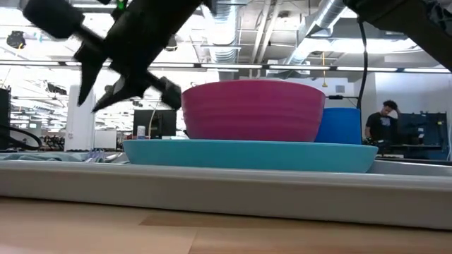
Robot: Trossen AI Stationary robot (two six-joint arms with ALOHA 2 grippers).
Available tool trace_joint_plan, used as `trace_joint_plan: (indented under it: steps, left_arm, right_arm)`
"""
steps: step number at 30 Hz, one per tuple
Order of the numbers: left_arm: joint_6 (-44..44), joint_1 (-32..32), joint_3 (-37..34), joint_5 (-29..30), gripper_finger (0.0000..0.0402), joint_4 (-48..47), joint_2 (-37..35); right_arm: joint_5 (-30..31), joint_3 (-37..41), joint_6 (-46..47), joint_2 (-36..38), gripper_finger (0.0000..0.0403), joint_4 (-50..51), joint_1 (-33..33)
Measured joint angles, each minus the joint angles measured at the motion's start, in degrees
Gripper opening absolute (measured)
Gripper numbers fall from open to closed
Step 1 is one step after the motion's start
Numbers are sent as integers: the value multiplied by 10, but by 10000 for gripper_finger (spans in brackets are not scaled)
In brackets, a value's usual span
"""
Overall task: Set up tray
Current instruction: Put the blue purple fork on top of the green table napkin to the right of the green spoon
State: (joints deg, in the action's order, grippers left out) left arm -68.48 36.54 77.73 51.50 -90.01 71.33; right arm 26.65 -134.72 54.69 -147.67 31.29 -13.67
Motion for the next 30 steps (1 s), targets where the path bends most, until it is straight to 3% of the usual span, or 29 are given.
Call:
trace_joint_plan:
  steps: [3,9,13,18,24,30]
  left_arm:
    - [0,11,-4,-28,50,2,0]
    - [-24,50,-53,-102,50,-1,0]
    - [-135,78,-112,-150,50,2,0]
    - [-236,98,-197,-186,50,38,0]
    - [-304,100,-287,-287,50,127,0]
    - [-301,99,-342,-303,50,258,0]
  right_arm:
    - [-11,0,-56,37,71,9,0]
    - [11,-1,-140,140,71,117,-16]
    - [73,-1,-187,214,71,220,-47]
    - [184,-2,-176,285,71,379,-109]
    - [240,-1,-60,316,71,584,-200]
    - [272,47,-52,328,71,582,-276]
